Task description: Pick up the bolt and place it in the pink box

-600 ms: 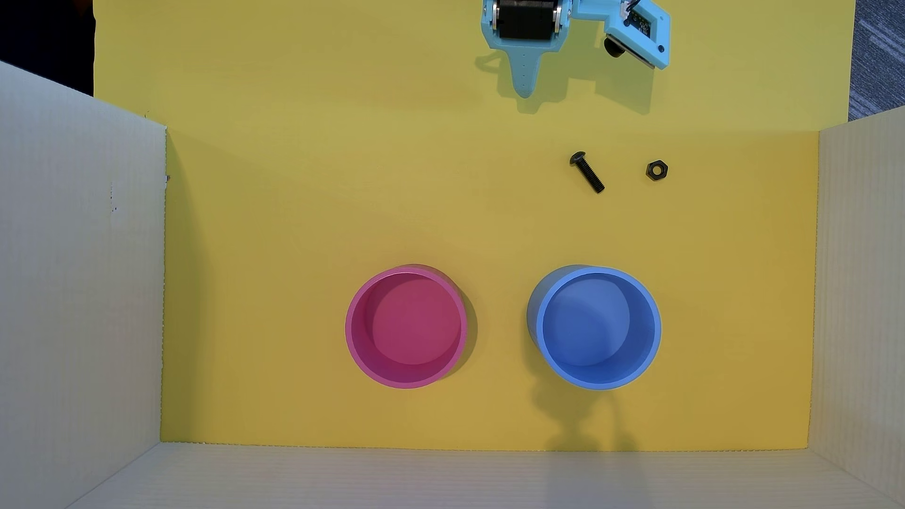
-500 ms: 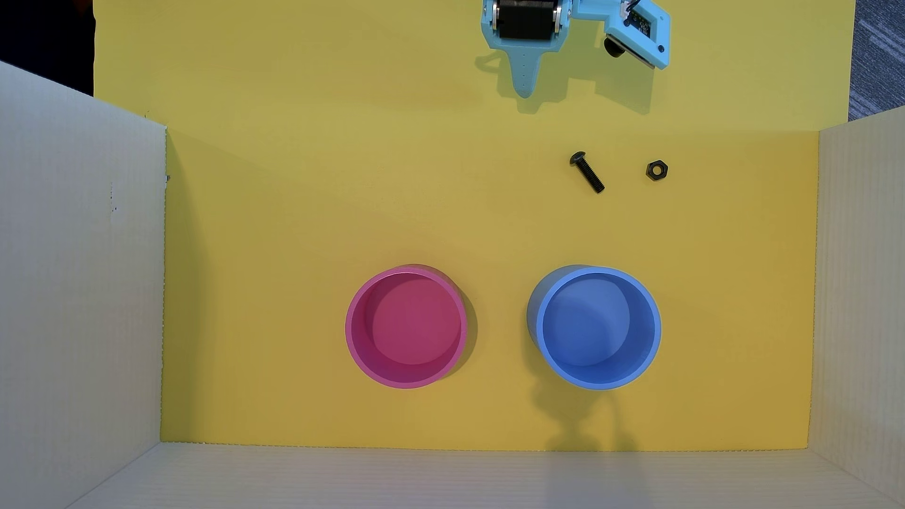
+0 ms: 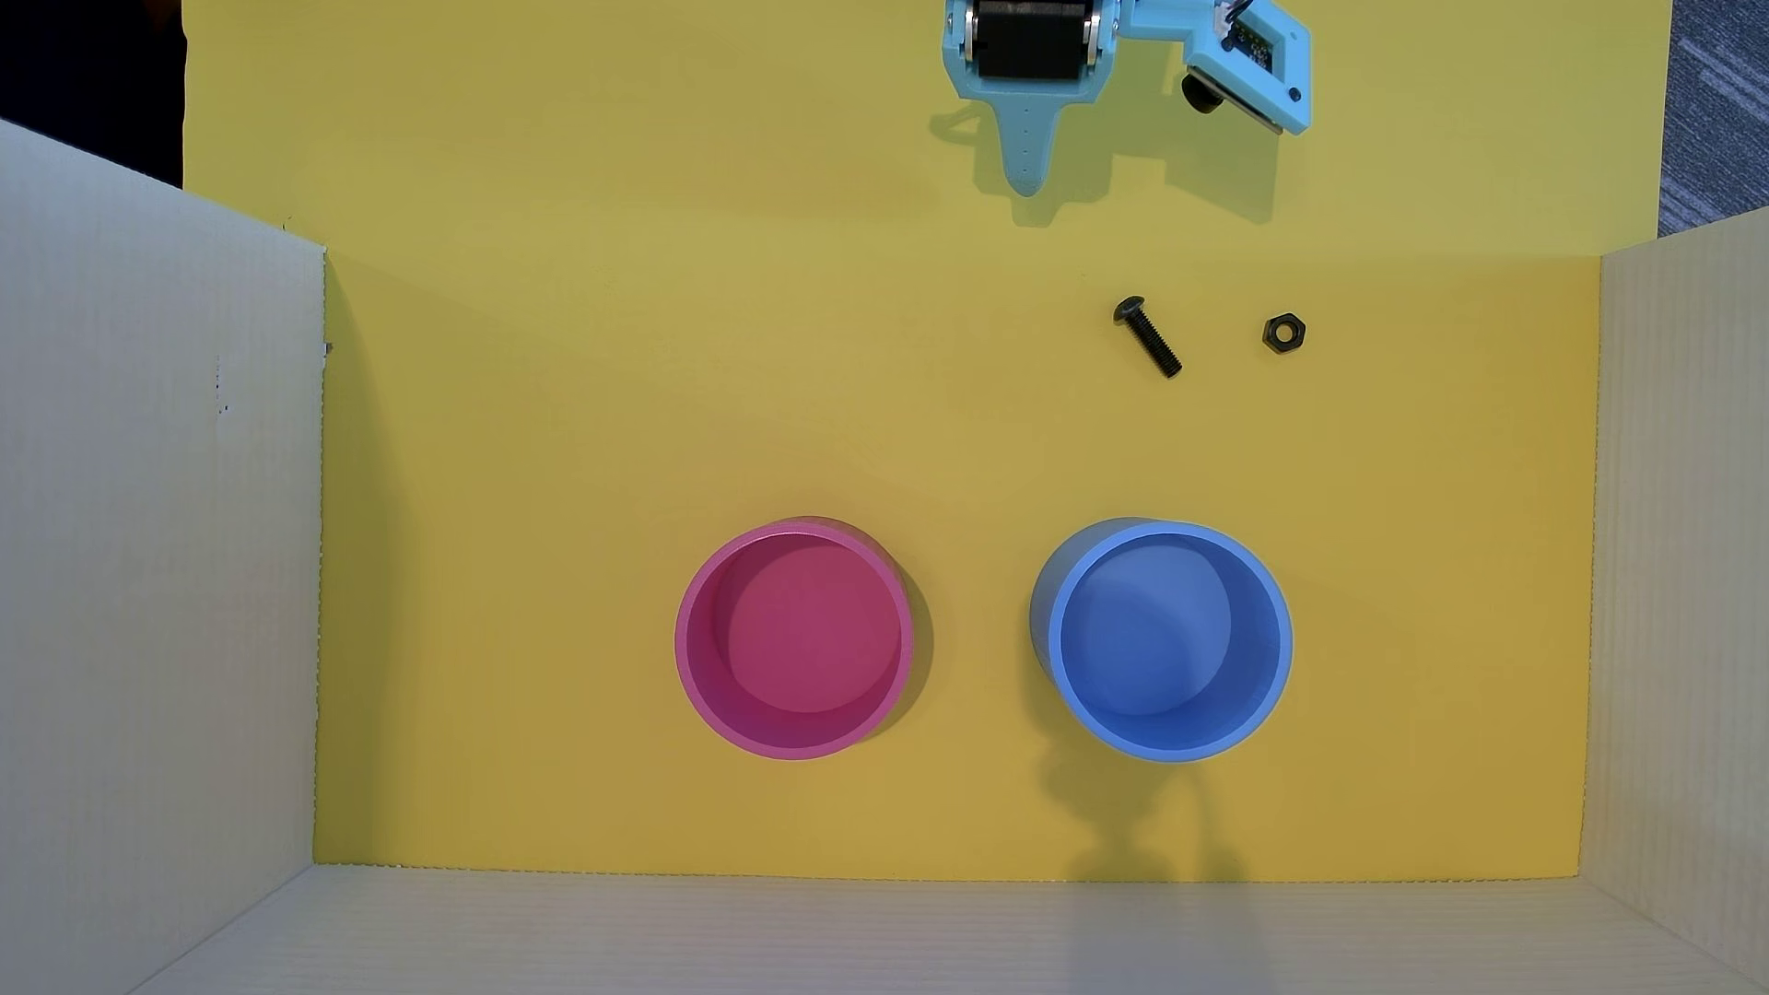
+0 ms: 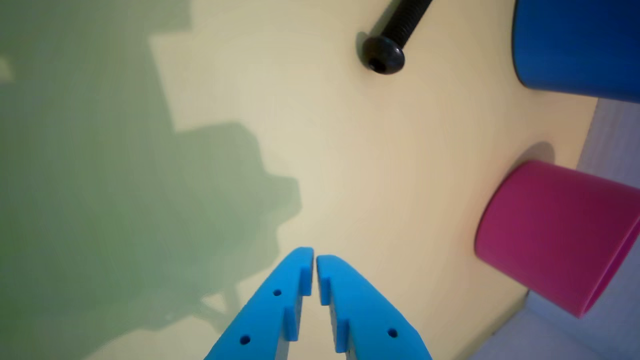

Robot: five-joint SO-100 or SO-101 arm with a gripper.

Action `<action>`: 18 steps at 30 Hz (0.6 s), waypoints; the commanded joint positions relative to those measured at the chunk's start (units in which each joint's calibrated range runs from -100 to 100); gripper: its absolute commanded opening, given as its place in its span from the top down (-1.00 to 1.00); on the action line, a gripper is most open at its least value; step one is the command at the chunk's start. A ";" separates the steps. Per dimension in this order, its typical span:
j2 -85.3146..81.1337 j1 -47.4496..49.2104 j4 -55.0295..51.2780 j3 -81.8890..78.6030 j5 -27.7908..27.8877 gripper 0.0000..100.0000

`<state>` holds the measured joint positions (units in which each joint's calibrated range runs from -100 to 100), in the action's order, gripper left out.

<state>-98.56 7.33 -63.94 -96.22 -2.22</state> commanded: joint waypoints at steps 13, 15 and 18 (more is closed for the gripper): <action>-0.26 0.47 -0.02 1.01 2.14 0.98; -0.26 1.28 -0.02 1.10 2.35 0.98; -0.26 1.28 0.41 0.92 1.99 0.98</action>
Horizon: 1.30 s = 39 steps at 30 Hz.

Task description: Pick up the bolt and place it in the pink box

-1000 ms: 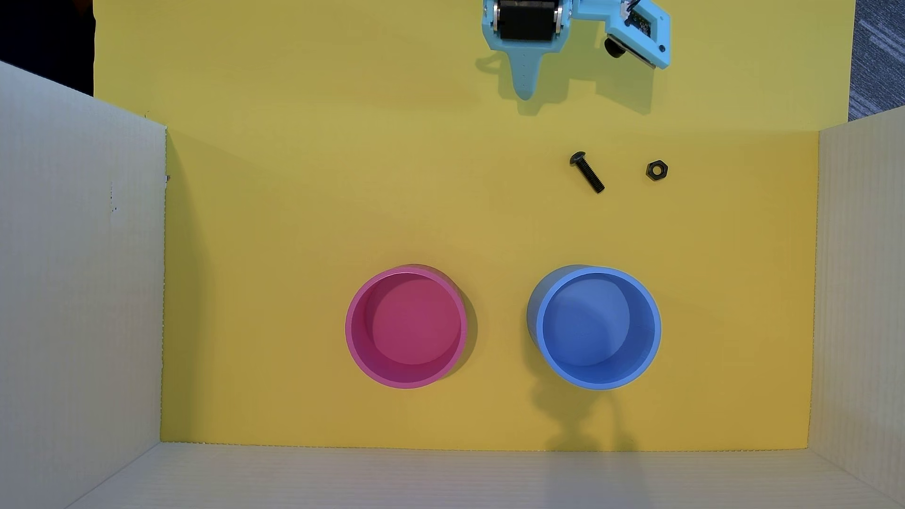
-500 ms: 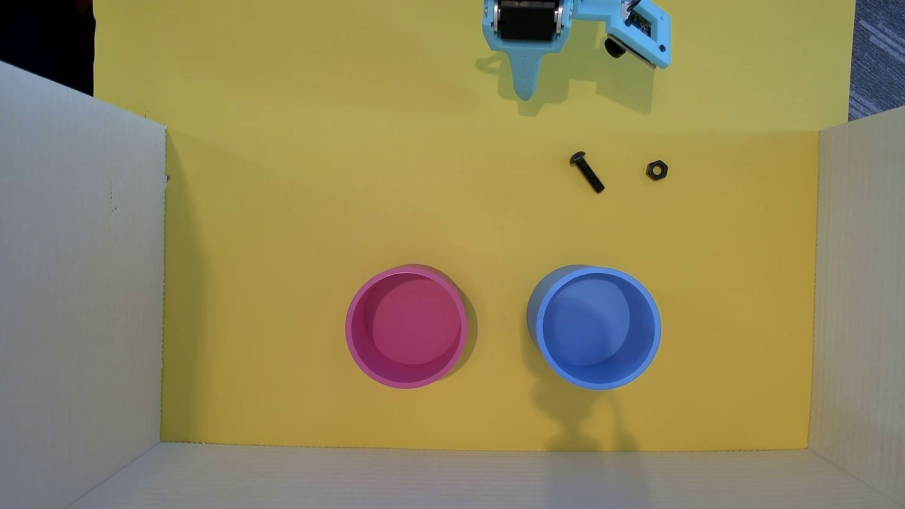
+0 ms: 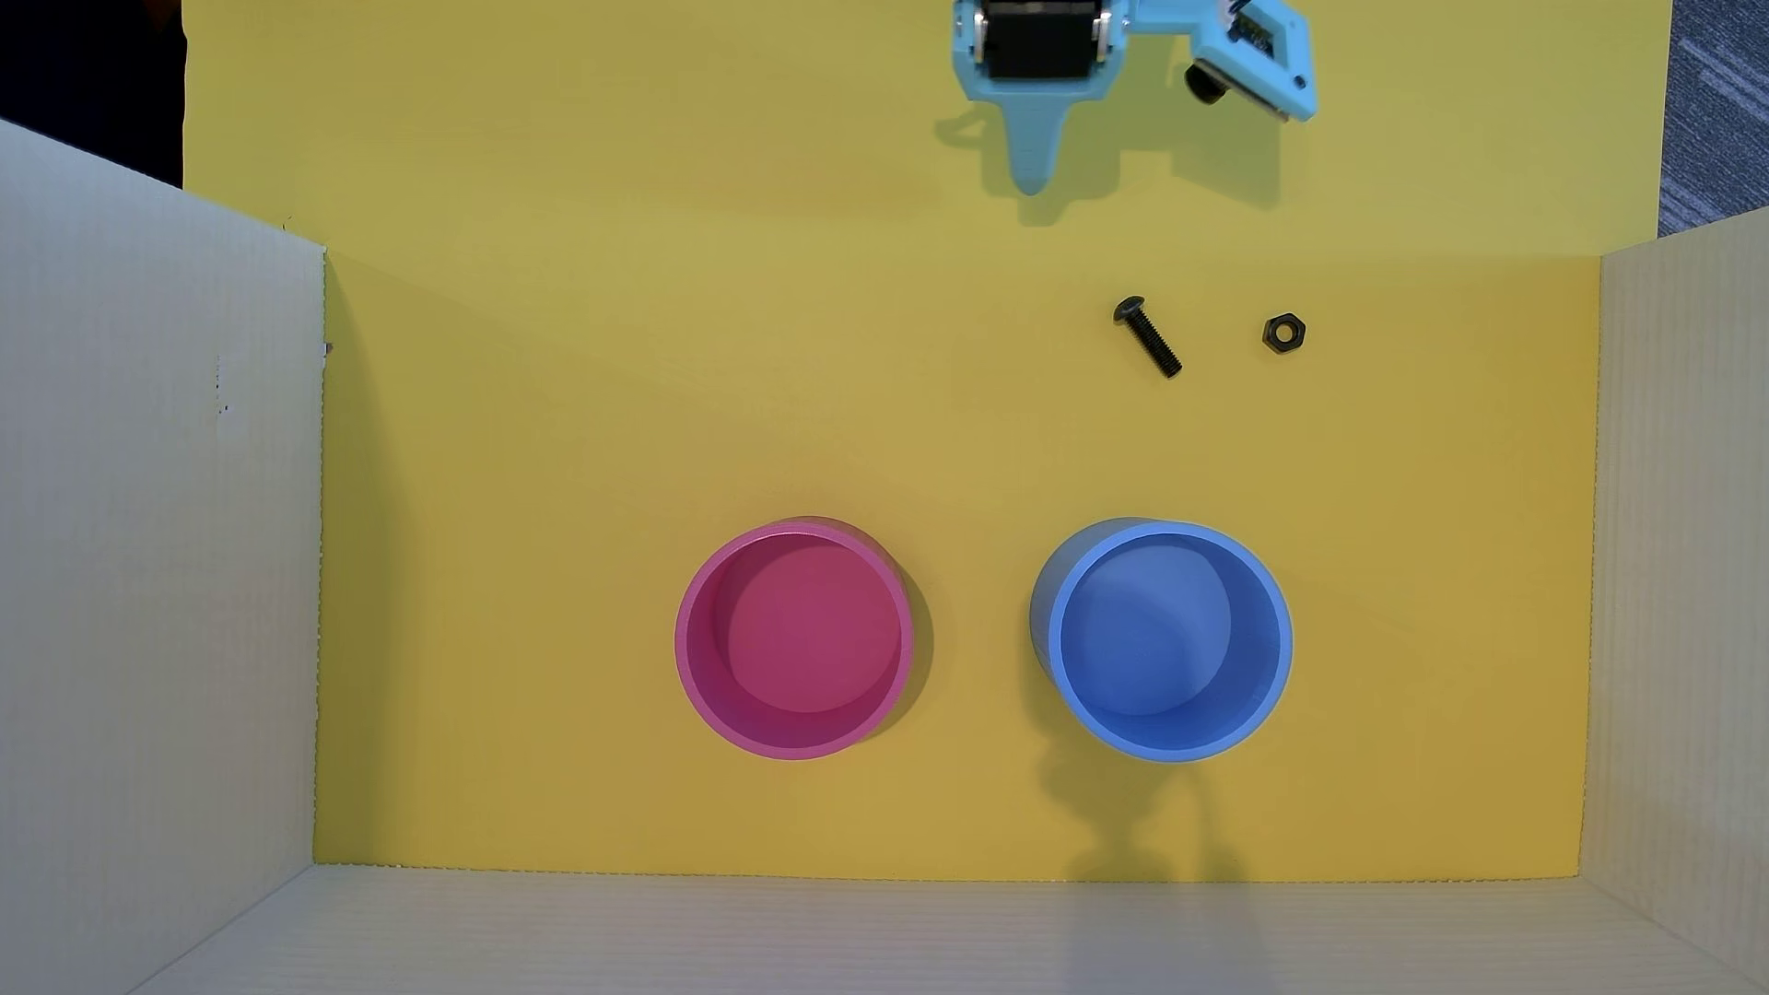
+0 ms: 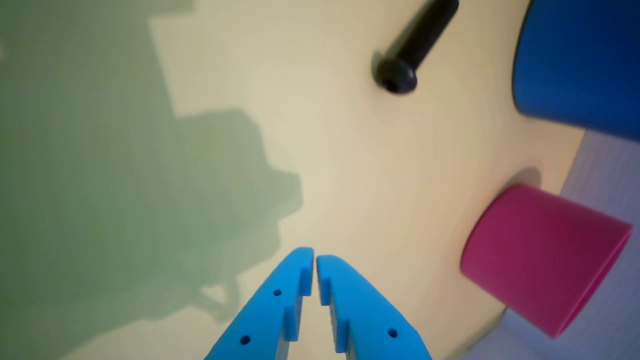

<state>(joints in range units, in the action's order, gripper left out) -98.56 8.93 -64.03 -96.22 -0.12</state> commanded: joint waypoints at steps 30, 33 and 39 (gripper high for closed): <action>48.05 3.21 -22.07 67.95 -0.95 0.97; 54.54 8.36 -24.48 69.31 -1.26 0.97; 65.31 10.79 -24.31 68.94 -1.36 0.97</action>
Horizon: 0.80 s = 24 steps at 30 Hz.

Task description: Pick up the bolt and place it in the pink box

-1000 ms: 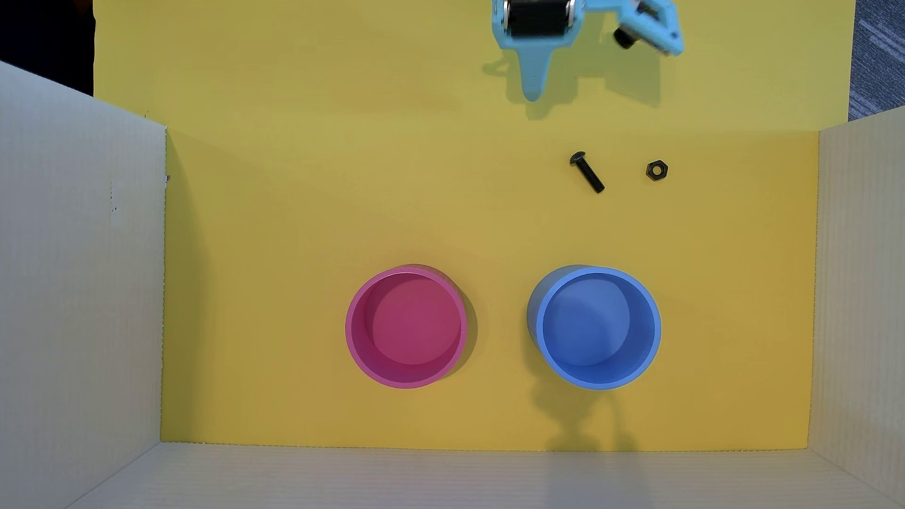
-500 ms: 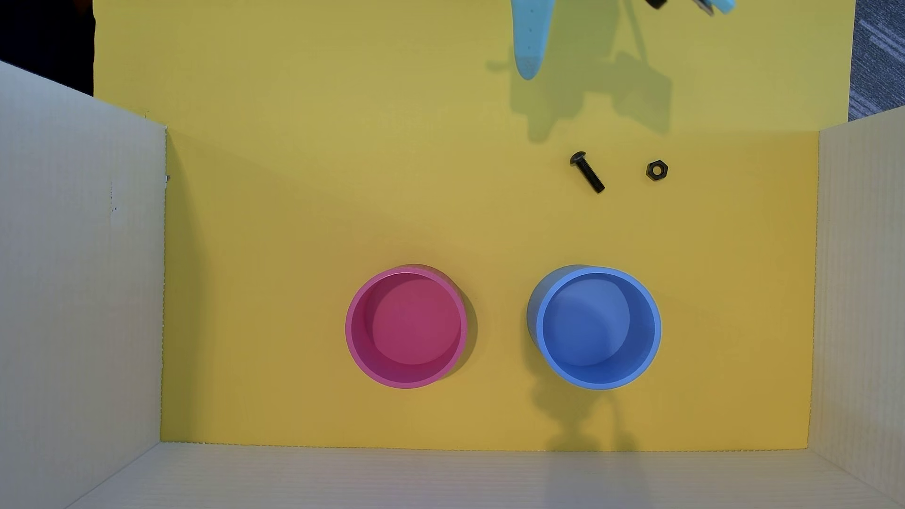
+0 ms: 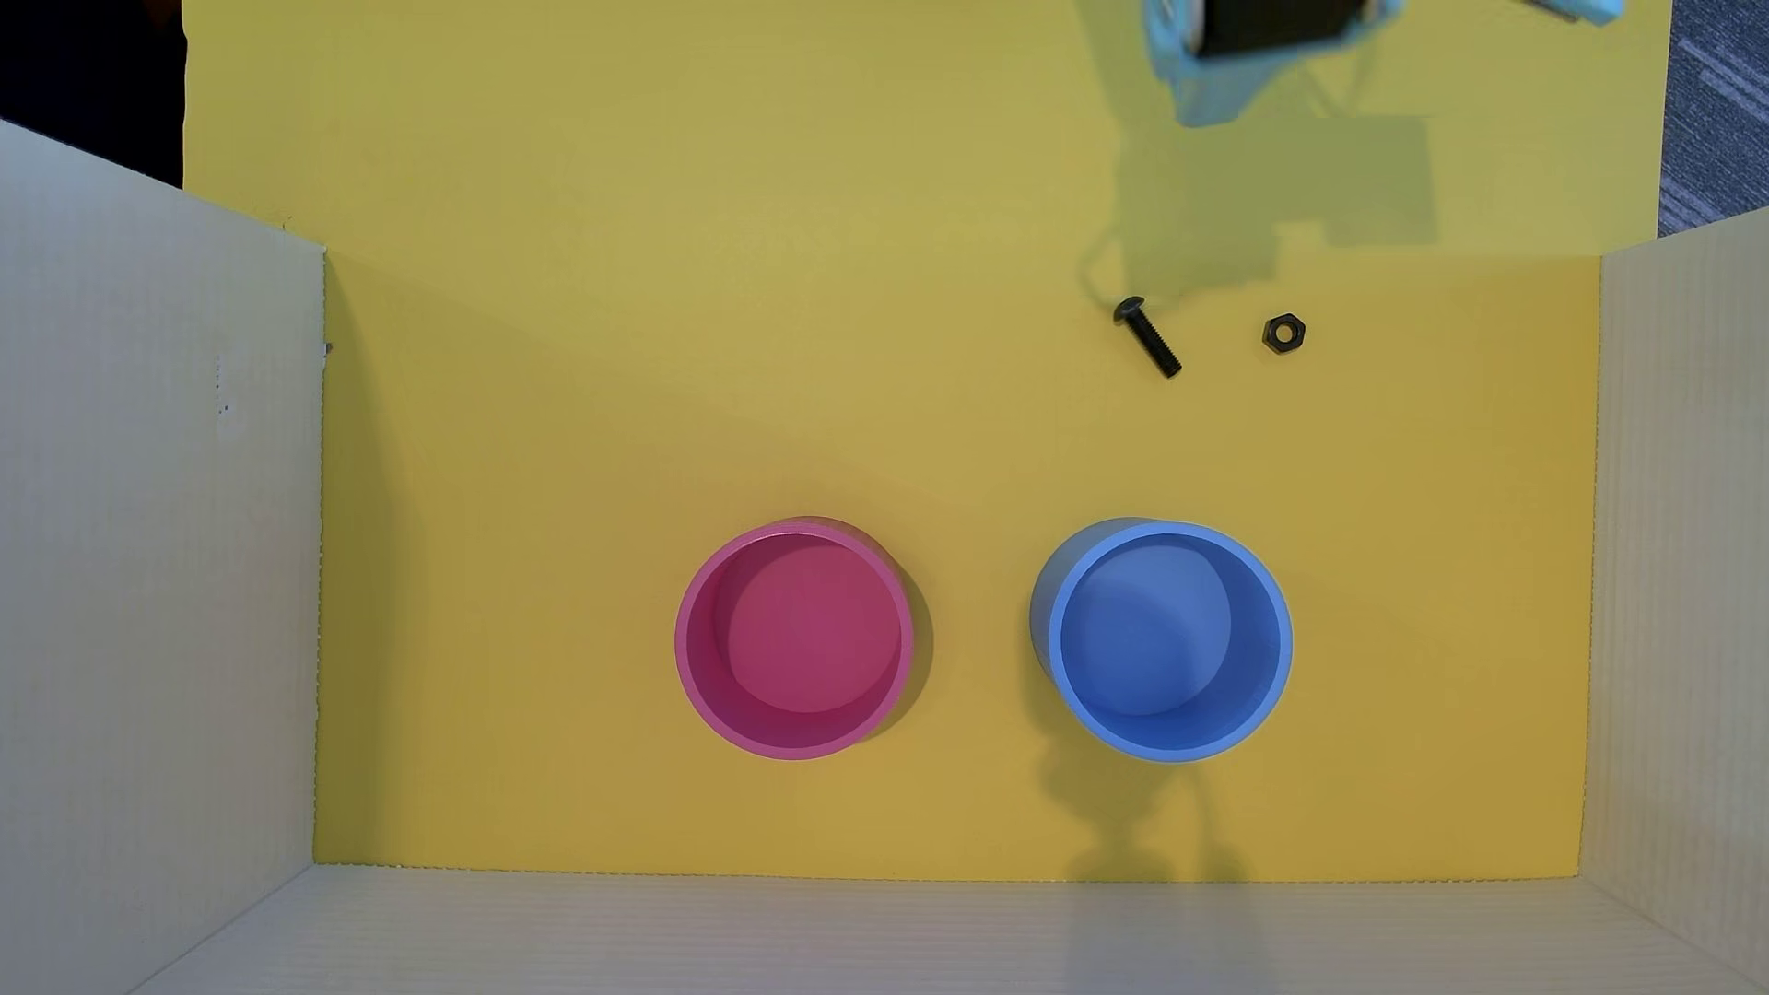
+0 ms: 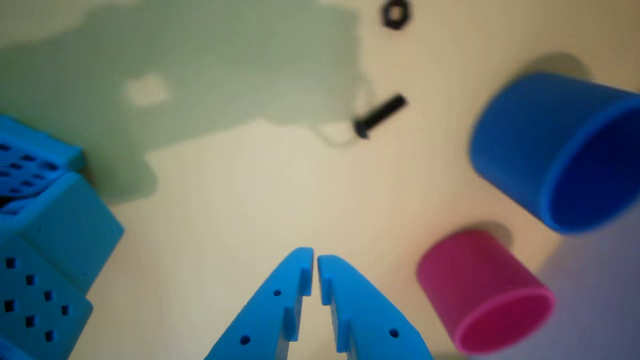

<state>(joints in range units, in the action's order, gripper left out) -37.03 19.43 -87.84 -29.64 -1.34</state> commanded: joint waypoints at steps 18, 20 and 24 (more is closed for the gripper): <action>21.21 0.07 21.99 -8.40 9.24 0.86; 21.04 0.22 22.59 -8.76 9.86 0.76; 21.04 0.29 22.59 -8.04 11.06 0.70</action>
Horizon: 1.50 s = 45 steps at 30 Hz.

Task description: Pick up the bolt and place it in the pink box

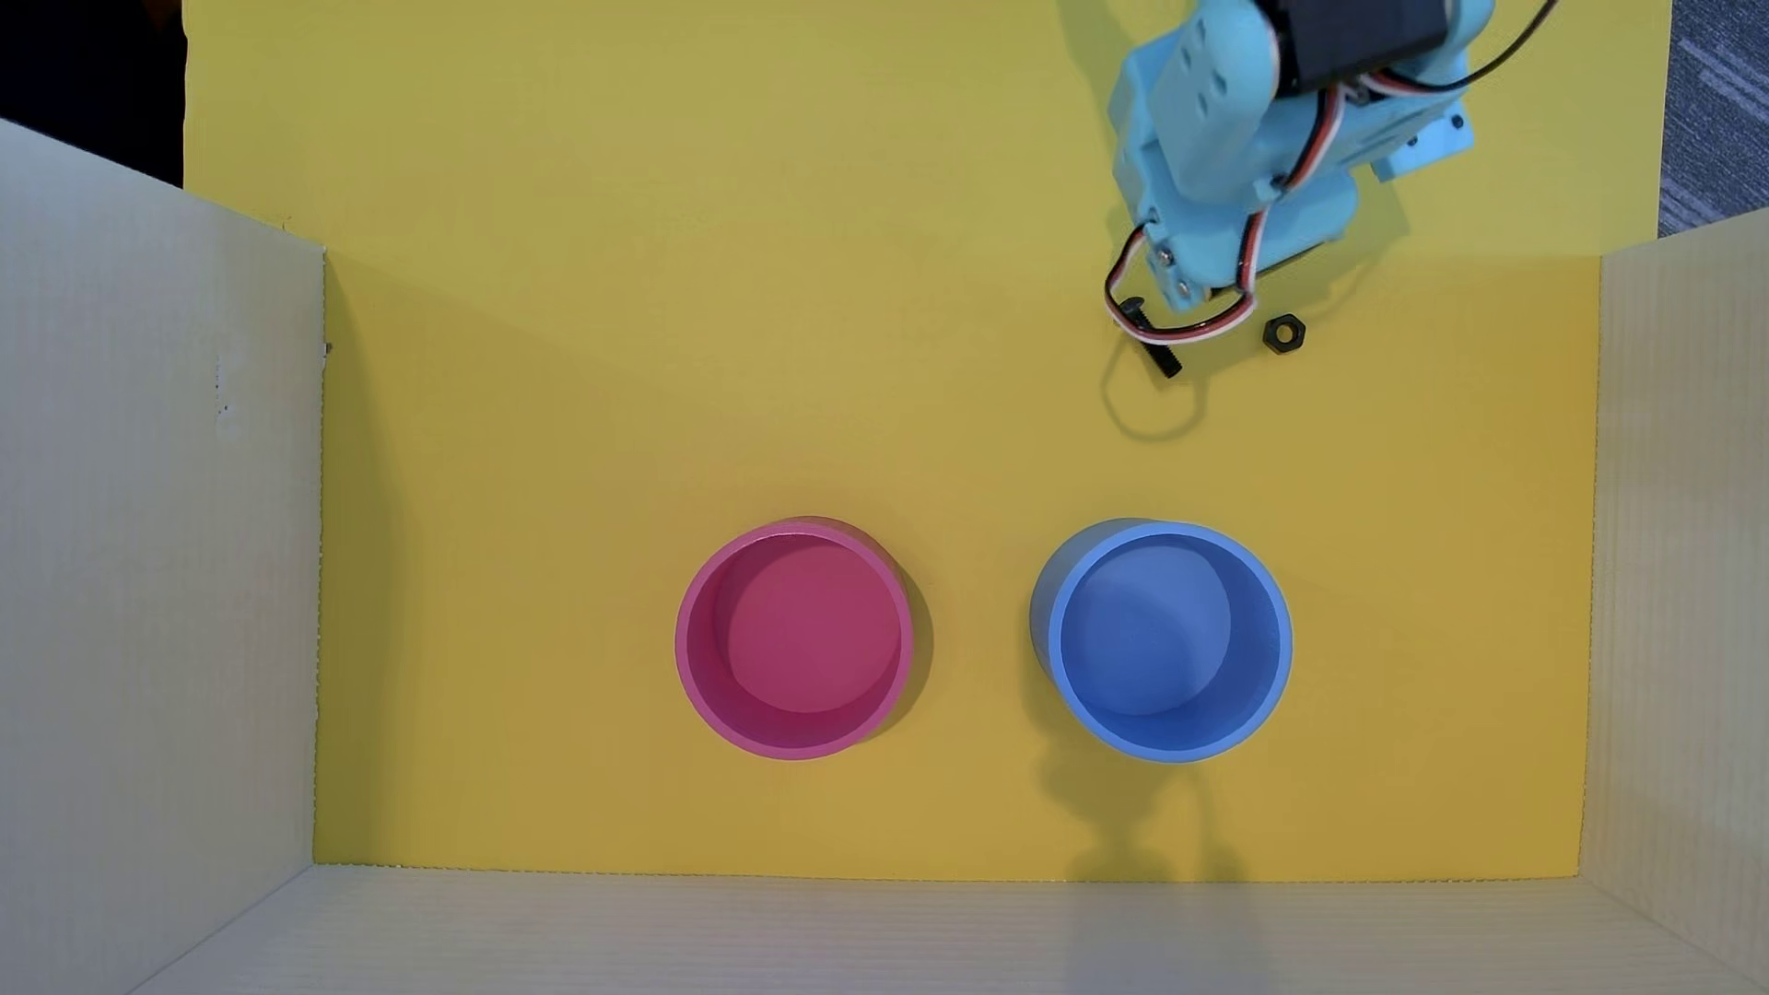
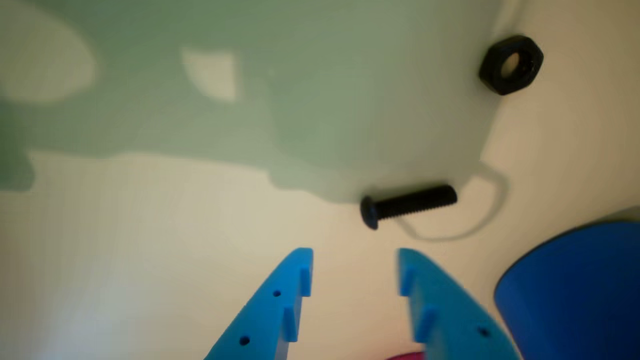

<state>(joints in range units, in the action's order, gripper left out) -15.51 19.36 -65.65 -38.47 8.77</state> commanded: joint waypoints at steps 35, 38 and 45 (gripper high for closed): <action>0.27 2.20 7.61 0.16 -10.51 0.70; 0.27 3.08 8.90 -0.11 -11.35 0.69; 0.27 2.64 14.64 -4.91 -11.40 0.70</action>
<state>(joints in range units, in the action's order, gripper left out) -15.08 21.91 -53.58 -42.61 -2.27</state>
